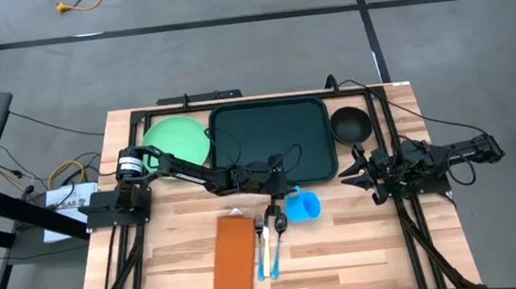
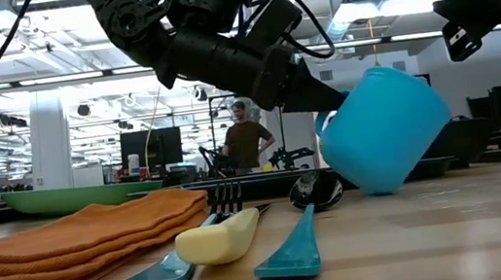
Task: Set up tray
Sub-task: Put the blue mug on the black serving tray
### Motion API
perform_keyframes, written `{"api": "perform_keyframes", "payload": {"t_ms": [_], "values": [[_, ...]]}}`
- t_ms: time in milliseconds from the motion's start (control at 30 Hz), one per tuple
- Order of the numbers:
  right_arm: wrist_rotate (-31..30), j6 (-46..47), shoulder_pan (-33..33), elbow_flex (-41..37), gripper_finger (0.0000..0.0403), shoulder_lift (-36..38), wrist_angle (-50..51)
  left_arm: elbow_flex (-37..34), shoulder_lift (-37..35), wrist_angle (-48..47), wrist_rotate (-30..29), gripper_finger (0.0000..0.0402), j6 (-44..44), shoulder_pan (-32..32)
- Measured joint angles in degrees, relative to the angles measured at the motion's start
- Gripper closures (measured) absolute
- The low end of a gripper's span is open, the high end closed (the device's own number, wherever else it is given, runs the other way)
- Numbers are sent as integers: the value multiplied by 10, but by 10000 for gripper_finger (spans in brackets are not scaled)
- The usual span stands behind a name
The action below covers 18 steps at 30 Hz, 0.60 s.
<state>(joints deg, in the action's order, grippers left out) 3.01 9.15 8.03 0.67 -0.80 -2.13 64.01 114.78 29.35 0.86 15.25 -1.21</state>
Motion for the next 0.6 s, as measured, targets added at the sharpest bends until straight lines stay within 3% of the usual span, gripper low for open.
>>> {"api": "perform_keyframes", "payload": {"t_ms": [600], "values": [[0, 2, 0, 0, 321, 0, 0, 0, 0, 37, 0, 372, -10, 0]]}}
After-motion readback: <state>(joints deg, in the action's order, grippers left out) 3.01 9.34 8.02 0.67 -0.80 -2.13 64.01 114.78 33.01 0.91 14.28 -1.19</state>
